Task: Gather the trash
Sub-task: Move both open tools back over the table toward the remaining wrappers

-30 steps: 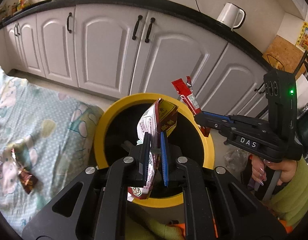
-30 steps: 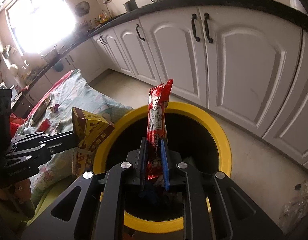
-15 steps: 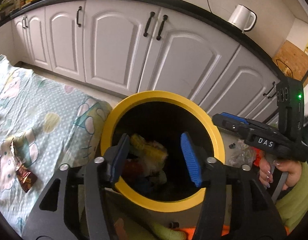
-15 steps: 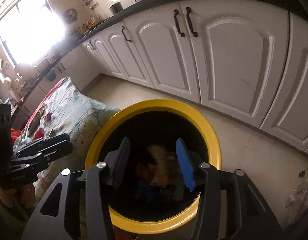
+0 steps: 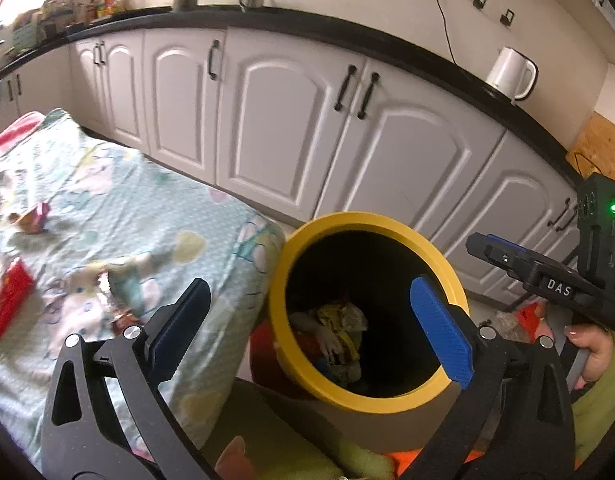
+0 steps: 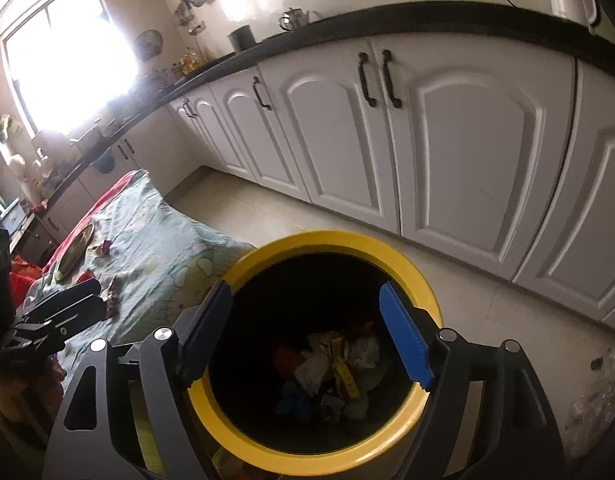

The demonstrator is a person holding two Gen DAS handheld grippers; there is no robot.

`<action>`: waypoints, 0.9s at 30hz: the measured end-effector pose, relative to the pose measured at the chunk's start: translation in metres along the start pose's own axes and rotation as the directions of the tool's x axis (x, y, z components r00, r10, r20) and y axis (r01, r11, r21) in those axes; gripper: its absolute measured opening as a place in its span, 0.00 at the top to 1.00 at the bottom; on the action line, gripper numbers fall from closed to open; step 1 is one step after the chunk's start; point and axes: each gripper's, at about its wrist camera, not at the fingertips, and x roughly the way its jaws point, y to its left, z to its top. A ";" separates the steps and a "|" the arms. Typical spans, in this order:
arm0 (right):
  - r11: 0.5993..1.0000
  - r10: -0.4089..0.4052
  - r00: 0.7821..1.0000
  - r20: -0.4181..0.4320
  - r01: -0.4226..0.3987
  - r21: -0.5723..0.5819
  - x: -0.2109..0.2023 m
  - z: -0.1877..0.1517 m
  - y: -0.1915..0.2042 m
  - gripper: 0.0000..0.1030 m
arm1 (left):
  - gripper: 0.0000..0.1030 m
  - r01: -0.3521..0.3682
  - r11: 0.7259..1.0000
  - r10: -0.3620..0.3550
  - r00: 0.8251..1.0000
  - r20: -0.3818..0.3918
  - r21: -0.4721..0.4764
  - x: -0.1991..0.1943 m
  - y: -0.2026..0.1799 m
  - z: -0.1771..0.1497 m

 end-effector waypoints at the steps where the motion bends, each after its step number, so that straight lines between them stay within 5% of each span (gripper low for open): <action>1: 1.000 0.007 1.000 0.003 -0.006 -0.011 -0.001 0.001 0.005 0.28 | 0.11 -0.007 1.000 0.007 1.000 0.007 -0.002 -0.003 0.002 -0.001; 12: 0.989 0.070 0.998 -0.006 -0.070 -0.133 -0.002 0.002 0.062 0.27 | 0.11 -0.163 0.987 0.163 0.978 0.129 -0.012 -0.053 0.028 -0.003; 27: 0.947 0.151 0.988 -0.040 -0.156 -0.282 0.003 0.002 0.136 0.25 | 0.11 -0.277 0.955 0.294 0.930 0.220 -0.107 -0.106 0.074 -0.009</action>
